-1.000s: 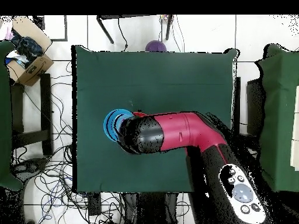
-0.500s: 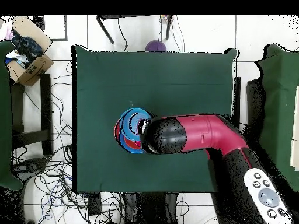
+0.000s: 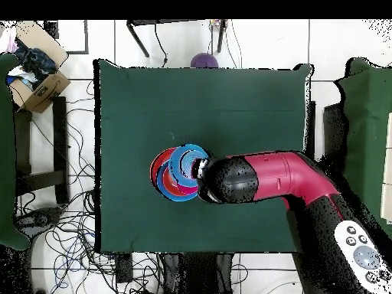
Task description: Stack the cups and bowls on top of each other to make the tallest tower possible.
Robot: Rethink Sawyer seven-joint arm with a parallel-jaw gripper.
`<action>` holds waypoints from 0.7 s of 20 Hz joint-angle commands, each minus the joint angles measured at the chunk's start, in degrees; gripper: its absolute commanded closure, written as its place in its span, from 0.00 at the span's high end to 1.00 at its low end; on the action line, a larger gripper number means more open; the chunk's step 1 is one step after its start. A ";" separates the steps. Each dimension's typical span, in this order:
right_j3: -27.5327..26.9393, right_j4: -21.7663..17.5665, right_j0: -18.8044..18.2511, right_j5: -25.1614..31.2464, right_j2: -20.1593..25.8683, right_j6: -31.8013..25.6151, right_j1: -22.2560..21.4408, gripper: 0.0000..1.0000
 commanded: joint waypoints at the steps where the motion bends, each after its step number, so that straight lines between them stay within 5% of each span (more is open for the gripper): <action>1: 3.42 -5.37 0.38 -0.68 4.67 -15.58 4.11 0.00; 14: 6.57 -6.28 -1.38 -0.98 8.38 -13.60 5.40 0.00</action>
